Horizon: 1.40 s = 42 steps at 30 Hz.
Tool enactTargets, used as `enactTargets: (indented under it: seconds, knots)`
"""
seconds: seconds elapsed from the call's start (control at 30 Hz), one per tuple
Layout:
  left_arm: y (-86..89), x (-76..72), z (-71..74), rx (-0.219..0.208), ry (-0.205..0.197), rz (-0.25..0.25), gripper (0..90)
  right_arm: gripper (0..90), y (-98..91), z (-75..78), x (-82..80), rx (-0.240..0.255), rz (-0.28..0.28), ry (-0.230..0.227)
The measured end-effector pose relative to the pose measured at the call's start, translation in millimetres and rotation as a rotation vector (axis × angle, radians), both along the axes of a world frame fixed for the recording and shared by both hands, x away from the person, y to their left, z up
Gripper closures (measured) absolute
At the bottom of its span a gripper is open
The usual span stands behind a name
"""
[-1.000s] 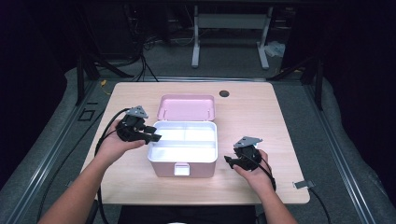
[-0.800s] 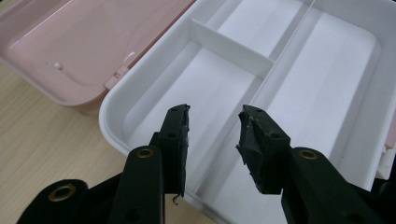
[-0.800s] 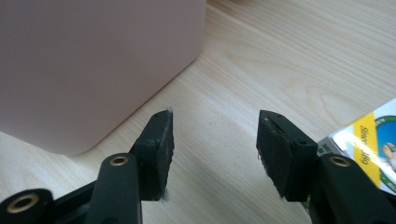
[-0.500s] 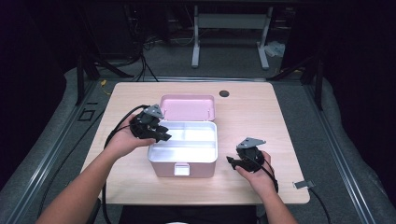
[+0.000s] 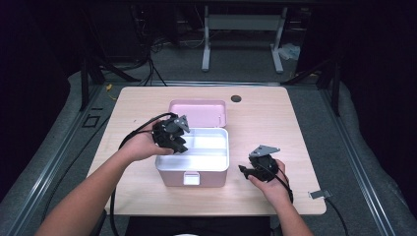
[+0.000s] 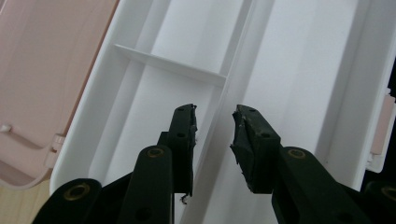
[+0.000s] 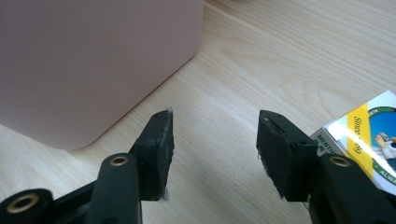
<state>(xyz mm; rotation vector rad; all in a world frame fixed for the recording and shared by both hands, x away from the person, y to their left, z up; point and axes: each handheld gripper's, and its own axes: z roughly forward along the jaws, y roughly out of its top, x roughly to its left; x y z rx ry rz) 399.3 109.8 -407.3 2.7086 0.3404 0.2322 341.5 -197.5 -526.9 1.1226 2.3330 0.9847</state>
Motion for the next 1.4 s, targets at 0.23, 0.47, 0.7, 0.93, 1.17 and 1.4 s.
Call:
enactTargets:
  seconds: [0.23, 0.47, 0.7, 0.93, 1.17, 1.4]
  knots:
    - [-11.8, 2.0, -1.8, 0.062, -0.019, -0.044, 75.8, 46.0, -0.8, 0.1, -0.1, 0.000, -0.005, 0.002]
    - [-23.4, 2.2, -4.3, 0.132, -0.023, -0.087, 82.3, 46.0, -1.5, 0.1, 0.2, -0.003, -0.003, 0.000]
    - [-32.4, 2.2, -4.3, 0.199, -0.035, -0.107, 84.4, 45.9, -1.7, -0.7, 0.6, -0.001, -0.008, 0.007]
    - [-39.9, 2.9, -5.4, 0.250, -0.032, -0.126, 84.7, 45.9, -1.9, -1.0, 1.2, -0.003, -0.003, 0.004]
    - [-45.3, 7.0, -8.2, 0.281, -0.003, -0.142, 84.6, 45.9, -1.9, -1.3, 1.5, -0.002, 0.003, 0.006]
    - [-48.8, 8.8, -10.3, 0.300, 0.006, -0.160, 84.4, 45.8, -1.7, -1.3, 1.4, -0.001, -0.002, 0.006]
